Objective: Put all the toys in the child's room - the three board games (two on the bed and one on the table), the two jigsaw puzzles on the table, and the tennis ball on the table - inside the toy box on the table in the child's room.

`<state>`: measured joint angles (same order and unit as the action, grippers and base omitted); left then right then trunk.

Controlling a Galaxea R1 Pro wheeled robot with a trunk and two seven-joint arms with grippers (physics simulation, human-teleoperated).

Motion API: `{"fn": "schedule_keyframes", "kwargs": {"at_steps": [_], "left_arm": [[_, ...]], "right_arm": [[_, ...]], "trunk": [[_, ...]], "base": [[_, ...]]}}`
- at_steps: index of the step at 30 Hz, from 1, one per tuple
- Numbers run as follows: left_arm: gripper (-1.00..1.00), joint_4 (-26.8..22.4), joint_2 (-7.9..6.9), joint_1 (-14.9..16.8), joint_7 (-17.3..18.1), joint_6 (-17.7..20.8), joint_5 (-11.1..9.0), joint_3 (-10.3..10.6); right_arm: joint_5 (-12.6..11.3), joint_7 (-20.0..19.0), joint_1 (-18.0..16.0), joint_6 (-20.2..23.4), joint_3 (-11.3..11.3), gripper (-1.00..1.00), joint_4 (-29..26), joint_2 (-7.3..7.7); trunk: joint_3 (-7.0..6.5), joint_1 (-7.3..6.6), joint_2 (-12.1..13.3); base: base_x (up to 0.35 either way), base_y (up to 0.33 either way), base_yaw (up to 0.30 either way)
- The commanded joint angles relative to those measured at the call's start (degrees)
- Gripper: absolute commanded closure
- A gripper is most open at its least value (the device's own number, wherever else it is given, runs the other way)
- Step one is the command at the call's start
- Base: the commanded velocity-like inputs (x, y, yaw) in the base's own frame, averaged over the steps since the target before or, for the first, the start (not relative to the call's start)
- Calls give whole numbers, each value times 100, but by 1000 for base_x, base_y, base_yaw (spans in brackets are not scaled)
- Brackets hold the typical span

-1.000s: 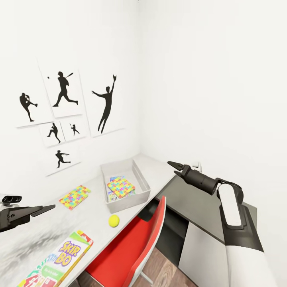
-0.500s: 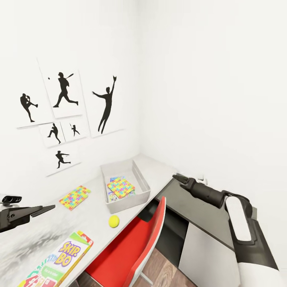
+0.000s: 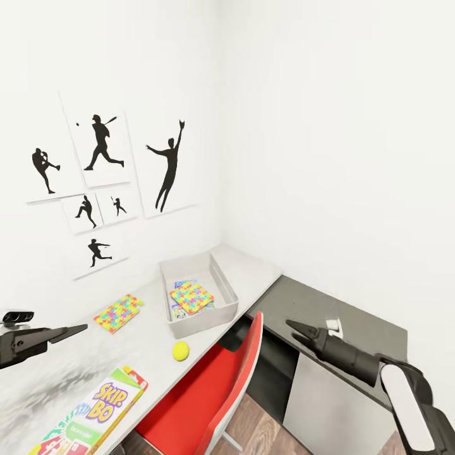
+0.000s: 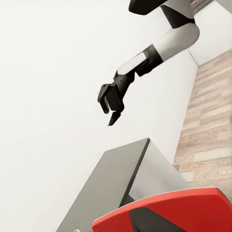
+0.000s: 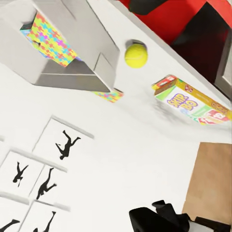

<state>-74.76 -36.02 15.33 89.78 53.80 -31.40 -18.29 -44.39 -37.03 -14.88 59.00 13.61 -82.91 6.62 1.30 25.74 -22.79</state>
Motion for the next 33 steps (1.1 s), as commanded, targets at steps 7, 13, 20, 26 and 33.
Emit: {"fn": "schedule_keyframes", "kwargs": {"at_steps": [7,13,20,26,33], "left_arm": [[-100,34,-2,5,22,40,2,1],[-100,81,-2,5,22,35,1,1],[-100,91,-2,5,22,30,-4,1],[-100,93,-2,5,22,27,-1,1],[-100,93,-2,5,22,26,-2,1]], "right_arm": [[40,-389,375,-404,33,-100,-57,15],[37,-552,538,-522,104,-100,-228,28],[43,-954,583,-569,150,-100,-282,152],[44,-1110,590,-579,162,-100,-287,249],[58,-1160,592,-589,167,-100,-287,275]], "trunk": [[13,4,-13],[4,4,-13],[-34,4,-13],[-71,4,-13],[-115,4,-13]], "base": [[-5,0,0],[-87,0,49],[-106,0,174],[-28,0,202],[-5,0,208]]}}
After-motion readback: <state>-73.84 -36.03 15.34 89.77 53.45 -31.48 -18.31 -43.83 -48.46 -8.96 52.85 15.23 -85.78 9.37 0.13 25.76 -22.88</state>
